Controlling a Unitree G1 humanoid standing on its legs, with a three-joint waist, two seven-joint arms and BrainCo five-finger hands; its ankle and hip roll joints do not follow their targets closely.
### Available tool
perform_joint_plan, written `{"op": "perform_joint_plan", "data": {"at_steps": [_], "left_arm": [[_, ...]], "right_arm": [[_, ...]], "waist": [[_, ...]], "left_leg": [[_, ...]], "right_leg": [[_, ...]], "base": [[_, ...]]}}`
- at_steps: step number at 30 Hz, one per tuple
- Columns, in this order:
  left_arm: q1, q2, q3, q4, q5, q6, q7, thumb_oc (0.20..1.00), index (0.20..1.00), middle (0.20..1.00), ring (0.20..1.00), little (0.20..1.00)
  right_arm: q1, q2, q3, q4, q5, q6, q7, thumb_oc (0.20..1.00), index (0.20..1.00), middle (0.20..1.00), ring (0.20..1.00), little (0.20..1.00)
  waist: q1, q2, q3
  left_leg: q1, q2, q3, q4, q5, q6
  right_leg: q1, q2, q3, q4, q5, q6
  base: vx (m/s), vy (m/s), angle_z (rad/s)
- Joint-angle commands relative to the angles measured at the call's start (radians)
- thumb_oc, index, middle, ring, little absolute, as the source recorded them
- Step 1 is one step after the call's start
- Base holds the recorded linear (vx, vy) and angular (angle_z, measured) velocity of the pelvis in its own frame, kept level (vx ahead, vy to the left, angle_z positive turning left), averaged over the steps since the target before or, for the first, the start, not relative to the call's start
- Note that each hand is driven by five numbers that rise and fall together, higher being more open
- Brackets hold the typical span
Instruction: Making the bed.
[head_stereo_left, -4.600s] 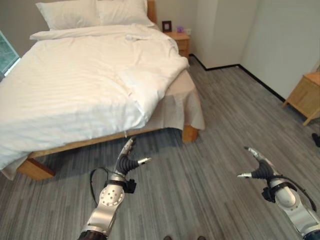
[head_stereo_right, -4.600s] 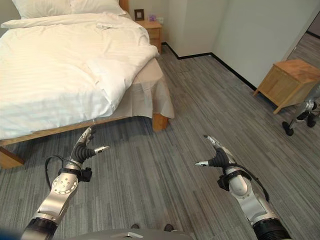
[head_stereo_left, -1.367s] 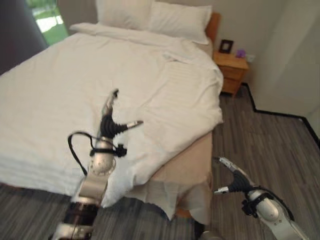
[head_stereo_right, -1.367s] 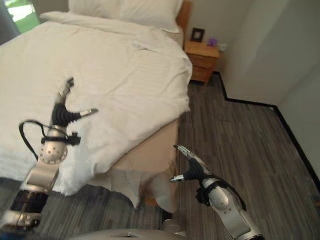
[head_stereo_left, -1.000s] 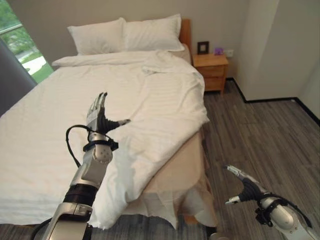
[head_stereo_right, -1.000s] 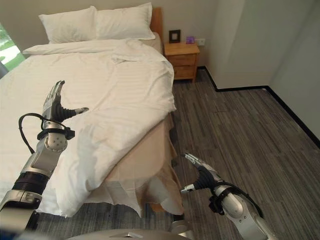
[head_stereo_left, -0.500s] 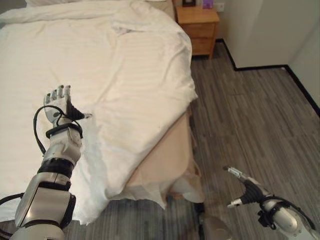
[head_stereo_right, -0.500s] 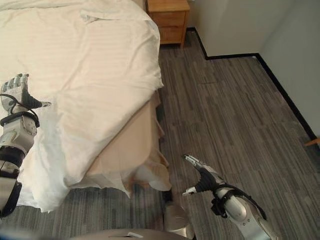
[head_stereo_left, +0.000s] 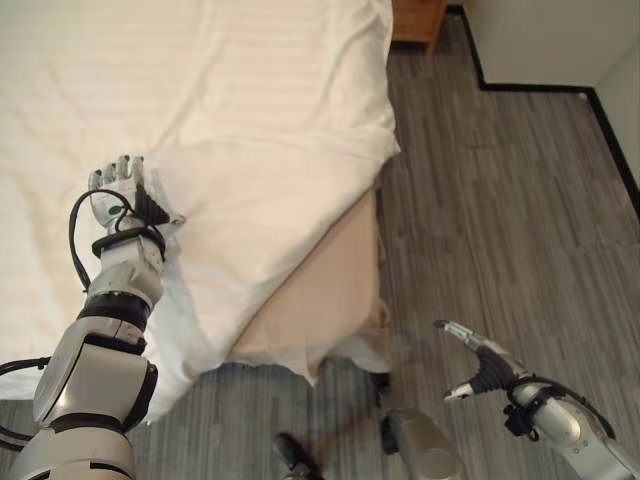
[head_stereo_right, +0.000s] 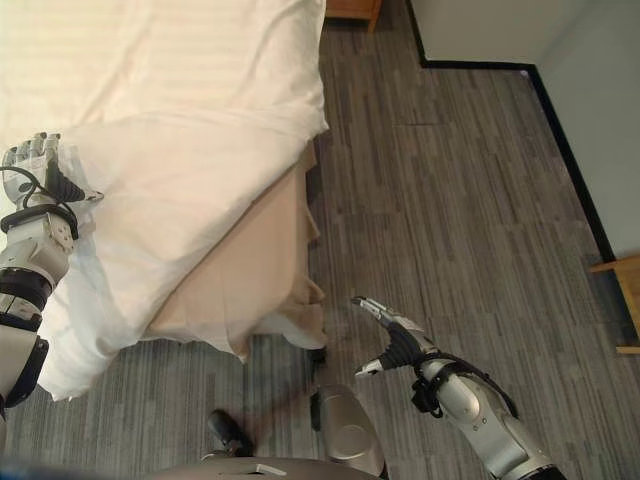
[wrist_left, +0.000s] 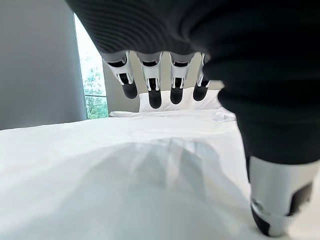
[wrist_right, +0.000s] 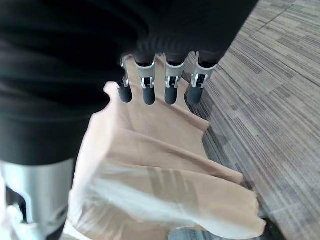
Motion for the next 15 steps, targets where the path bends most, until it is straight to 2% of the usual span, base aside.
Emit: {"op": "perform_joint_plan", "data": {"at_steps": [1,3,4,10,11,12,15], "left_arm": [[-0.114,0.043,-0.017,0.072,0.010,0.000,0.006,1.000,1.000,1.000,1.000,1.000],[-0.112,0.032,-0.013,0.104,-0.021,-0.010,-0.009,0.285,0.285,0.285,0.285,0.285],[-0.101,0.016,-0.006,0.120,-0.035,-0.018,-0.017,0.200,0.200,0.200,0.200,0.200],[-0.030,-0.164,0.044,0.101,-0.161,-0.067,-0.032,0.200,0.200,0.200,0.200,0.200],[-0.003,-0.216,0.037,0.020,-0.172,-0.081,-0.027,0.200,0.200,0.200,0.200,0.200],[0.003,-0.217,0.040,0.013,-0.171,-0.078,-0.028,0.200,0.200,0.200,0.200,0.200],[0.093,-0.312,0.049,-0.235,-0.195,-0.108,-0.015,0.200,0.200,0.200,0.200,0.200]], "right_arm": [[-0.056,-0.018,-0.008,-0.032,0.049,-0.045,-0.030,1.000,1.000,1.000,1.000,1.000],[-0.068,-0.014,-0.007,-0.027,0.051,-0.043,-0.032,1.000,1.000,1.000,1.000,1.000],[-0.074,-0.010,-0.007,-0.022,0.052,-0.040,-0.032,1.000,1.000,1.000,1.000,1.000],[-0.088,-0.005,-0.012,-0.011,0.041,-0.032,-0.042,1.000,1.000,1.000,1.000,1.000],[-0.094,-0.010,-0.016,-0.010,0.044,-0.030,-0.049,1.000,1.000,1.000,1.000,1.000],[-0.092,-0.011,-0.017,-0.010,0.044,-0.030,-0.050,1.000,1.000,1.000,1.000,1.000],[-0.091,-0.002,-0.011,0.004,0.046,-0.025,-0.061,1.000,1.000,1.000,1.000,1.000]], "waist": [[0.010,0.012,0.047],[0.013,0.012,0.051],[0.015,0.012,0.051],[0.020,0.020,0.042],[0.024,0.022,0.041],[0.024,0.023,0.041],[0.033,0.024,0.041]], "left_leg": [[-0.043,0.056,-0.066,0.012,0.026,-0.004],[-0.063,0.062,-0.072,0.012,0.031,-0.006],[-0.071,0.063,-0.074,0.012,0.031,-0.006],[-0.067,0.058,-0.085,0.012,0.025,0.000],[-0.057,0.049,-0.094,0.012,0.019,0.004],[-0.055,0.049,-0.094,0.012,0.018,0.005],[-0.026,0.026,-0.113,0.012,-0.001,0.018]], "right_leg": [[0.010,-0.043,-0.013,0.012,-0.124,0.110],[-0.008,-0.045,-0.014,0.012,-0.122,0.111],[-0.016,-0.044,-0.015,0.012,-0.122,0.110],[-0.007,-0.048,-0.020,0.012,-0.127,0.103],[0.009,-0.050,-0.023,0.012,-0.130,0.099],[0.012,-0.051,-0.023,0.012,-0.131,0.100],[0.056,-0.063,-0.035,0.012,-0.136,0.097]], "base": [[-0.03,-0.034,0.03],[-0.02,-0.028,0.03],[-0.01,-0.015,0.06],[-0.01,0.030,0.08],[-0.02,0.051,0.06],[-0.02,0.060,0.07],[-0.02,0.061,0.19]]}}
